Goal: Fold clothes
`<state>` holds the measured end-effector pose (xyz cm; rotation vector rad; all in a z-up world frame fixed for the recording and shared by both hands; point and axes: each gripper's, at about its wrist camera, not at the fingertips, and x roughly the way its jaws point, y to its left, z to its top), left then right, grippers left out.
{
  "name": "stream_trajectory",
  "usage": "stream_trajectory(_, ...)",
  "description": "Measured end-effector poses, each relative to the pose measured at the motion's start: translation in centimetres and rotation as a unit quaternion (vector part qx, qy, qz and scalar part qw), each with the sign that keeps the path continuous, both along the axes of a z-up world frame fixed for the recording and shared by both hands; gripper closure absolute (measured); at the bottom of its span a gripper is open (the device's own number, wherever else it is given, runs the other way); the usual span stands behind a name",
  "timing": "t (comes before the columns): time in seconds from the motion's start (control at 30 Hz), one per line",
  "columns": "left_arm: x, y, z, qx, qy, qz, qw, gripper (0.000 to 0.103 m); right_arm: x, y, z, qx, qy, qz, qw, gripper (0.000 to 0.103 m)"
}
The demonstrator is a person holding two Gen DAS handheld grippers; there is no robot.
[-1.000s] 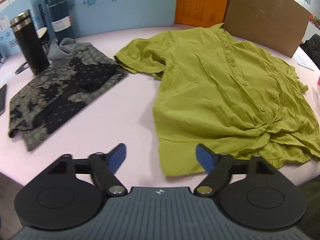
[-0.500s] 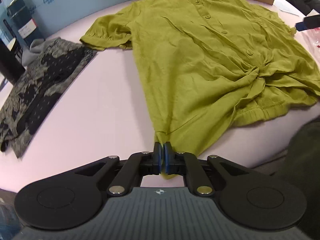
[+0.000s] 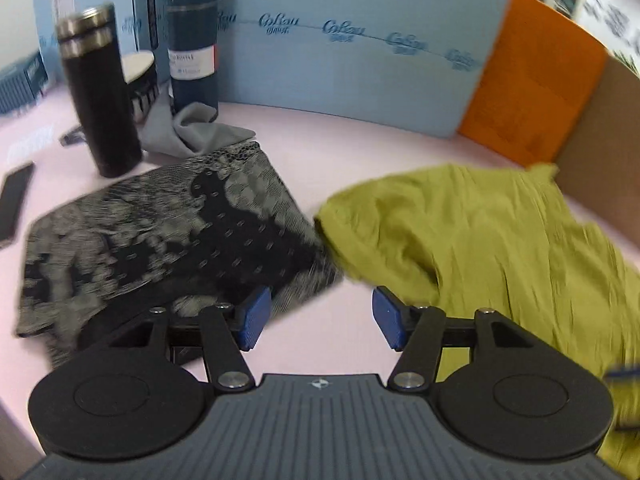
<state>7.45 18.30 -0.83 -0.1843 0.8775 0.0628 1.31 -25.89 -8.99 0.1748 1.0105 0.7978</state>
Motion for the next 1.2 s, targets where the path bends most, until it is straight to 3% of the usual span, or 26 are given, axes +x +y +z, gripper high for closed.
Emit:
stream_trajectory(0.17, 6.3, -2.1, -2.8, 0.051, 0.020, -0.038, 0.9978, 0.060, -0.1, 5.4, -1.4, 0.007, 0.019, 0.046, 0.999, 0.015)
stream_trajectory(0.3, 9.3, -2.6, -5.4, 0.076, 0.061, -0.052, 0.9939, 0.059, -1.4, 7.5, -1.9, -0.008, 0.018, 0.082, 0.996, 0.012)
stream_trajectory(0.37, 9.9, -2.3, -5.5, 0.071, 0.059, -0.050, 0.9945, 0.072, -1.6, 7.9, -2.2, -0.014, 0.023, 0.086, 0.996, 0.012)
stream_trajectory(0.4, 10.1, -2.1, -5.3, 0.071, 0.057, -0.048, 0.9947, 0.095, -1.6, 8.0, -2.3, -0.014, 0.027, 0.086, 0.996, 0.012)
stream_trajectory(0.43, 10.4, -2.0, -5.0, 0.070, 0.053, -0.045, 0.9951, 0.099, -1.6, 8.1, -2.4, -0.012, 0.032, 0.086, 0.996, 0.012)
stream_trajectory(0.6, 13.2, -0.5, -1.7, 0.082, 0.019, -0.035, 0.9958, 0.099, -1.3, 9.7, -2.9, -0.008, 0.049, 0.103, 0.993, 0.012)
stream_trajectory(0.67, 14.4, -0.2, -0.4, 0.091, 0.016, -0.043, 0.9948, 0.099, -1.1, 10.6, -3.3, -0.011, 0.059, 0.113, 0.992, 0.012)
stream_trajectory(0.8, 16.0, -0.5, 0.1, 0.160, 0.026, -0.047, 0.9857, 0.096, -1.4, 12.2, -4.5, -0.009, 0.087, 0.127, 0.988, 0.010)
stream_trajectory(0.87, 16.4, -0.4, -0.2, 0.185, 0.039, -0.042, 0.9810, 0.092, -2.0, 12.5, -4.4, -0.012, 0.081, 0.129, 0.988, 0.006)
stream_trajectory(0.9, 16.3, -0.2, -0.2, 0.189, 0.044, -0.041, 0.9801, 0.085, -2.3, 12.6, -4.3, -0.014, 0.076, 0.129, 0.989, 0.005)
stream_trajectory(0.93, 16.0, -0.1, -0.2, 0.188, 0.045, -0.038, 0.9805, 0.078, -2.5, 12.5, -4.2, -0.016, 0.071, 0.129, 0.989, 0.005)
stream_trajectory(1.07, 13.8, -0.2, 1.2, 0.150, 0.024, -0.036, 0.9878, 0.068, -3.4, 11.7, -3.2, -0.010, 0.039, 0.126, 0.991, 0.005)
stream_trajectory(1.13, 12.3, -2.1, 1.2, 0.143, 0.019, -0.062, 0.9876, 0.057, -3.5, 10.3, -2.3, -0.002, 0.014, 0.105, 0.994, 0.005)
stream_trajectory(1.2, 10.7, -4.1, 1.1, 0.139, 0.016, -0.091, 0.9860, 0.053, -3.4, 8.3, -1.3, 0.009, -0.009, 0.067, 0.998, 0.005)
